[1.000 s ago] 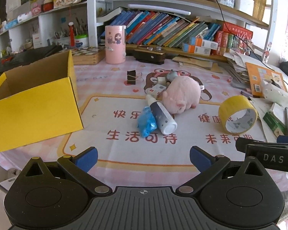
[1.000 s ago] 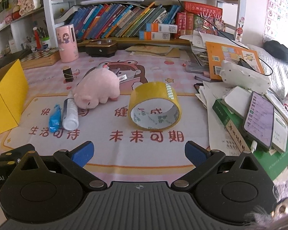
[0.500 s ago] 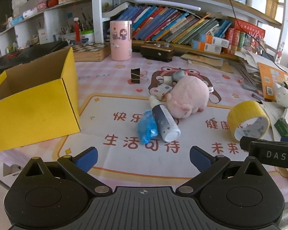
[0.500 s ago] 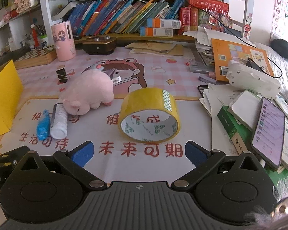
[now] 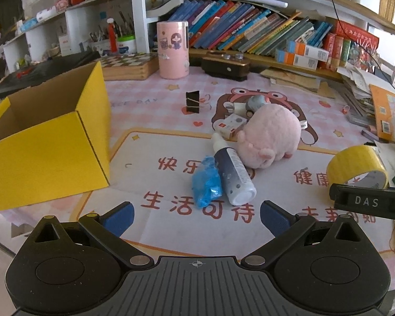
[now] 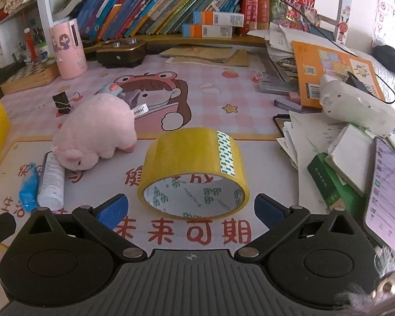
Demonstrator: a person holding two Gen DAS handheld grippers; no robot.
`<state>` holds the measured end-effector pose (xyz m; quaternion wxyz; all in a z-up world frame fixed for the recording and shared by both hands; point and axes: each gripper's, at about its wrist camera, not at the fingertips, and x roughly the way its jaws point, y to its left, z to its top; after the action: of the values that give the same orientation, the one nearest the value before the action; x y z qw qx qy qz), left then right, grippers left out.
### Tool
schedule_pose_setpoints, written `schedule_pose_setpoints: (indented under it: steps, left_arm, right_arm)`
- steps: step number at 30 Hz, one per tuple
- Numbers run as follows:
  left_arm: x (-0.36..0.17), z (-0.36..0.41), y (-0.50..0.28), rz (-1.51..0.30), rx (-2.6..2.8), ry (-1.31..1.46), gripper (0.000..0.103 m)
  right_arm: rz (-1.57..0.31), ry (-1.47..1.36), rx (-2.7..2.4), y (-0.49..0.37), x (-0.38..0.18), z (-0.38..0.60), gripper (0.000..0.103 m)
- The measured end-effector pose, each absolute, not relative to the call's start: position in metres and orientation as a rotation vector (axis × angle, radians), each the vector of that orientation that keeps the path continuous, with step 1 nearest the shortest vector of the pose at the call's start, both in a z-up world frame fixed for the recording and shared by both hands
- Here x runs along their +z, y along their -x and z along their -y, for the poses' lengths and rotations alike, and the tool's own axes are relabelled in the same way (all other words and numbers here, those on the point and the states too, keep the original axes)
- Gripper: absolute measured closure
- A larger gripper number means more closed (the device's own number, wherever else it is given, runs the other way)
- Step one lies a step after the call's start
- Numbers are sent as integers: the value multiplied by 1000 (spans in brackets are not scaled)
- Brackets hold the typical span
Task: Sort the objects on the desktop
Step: 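Move the left tool toward the blue bag while the right tool approaches the tape roll, then close the left gripper on the blue bag while the right gripper grasps the tape roll, then lift the blue bag and tape roll and carry both toward the yellow box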
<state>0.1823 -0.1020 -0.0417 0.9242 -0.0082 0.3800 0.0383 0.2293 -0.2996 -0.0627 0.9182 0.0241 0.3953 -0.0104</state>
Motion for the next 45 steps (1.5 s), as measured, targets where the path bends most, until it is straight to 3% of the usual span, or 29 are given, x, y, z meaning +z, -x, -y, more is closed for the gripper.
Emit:
schedule_pose_setpoints:
  steps: [5,8,12,15,26,34,36,39,45]
  left_arm:
    - [-47,105,-193,-803,107,15,1]
    - [-50,105,-199,-815,135,16,7]
    - [-56,104,-209,-827,161,27,23]
    - [-59,105,-215,-839,163,49,36]
    - [-76,110,-243,-876,171,48,67]
    - [-81,113,-249,-862,189,14,68]
    - [-82,114,-248,-857,178,14,74]
    - [-81,112,-246,-858,166,25,75]
    - [-59,107,-234,-790,144,59,76]
  right_arm:
    - [-829,-48,-9,-242,-69,303,0]
    - [-836,-42,-4,-248,-71,305,2]
    - [-832,-39,25,-253,-71,310,9]
    - [-830,-29,36,-256,-70,313,9]
    - [-840,-30,72,-265,-69,323,10]
    - [-842,-12,88,-265,-69,324,10]
    - [-842,-3,92,-265,-69,323,10]
    - [-844,9,97,-264,-69,321,10]
    - [-828,1,103,-262,-64,322,11]
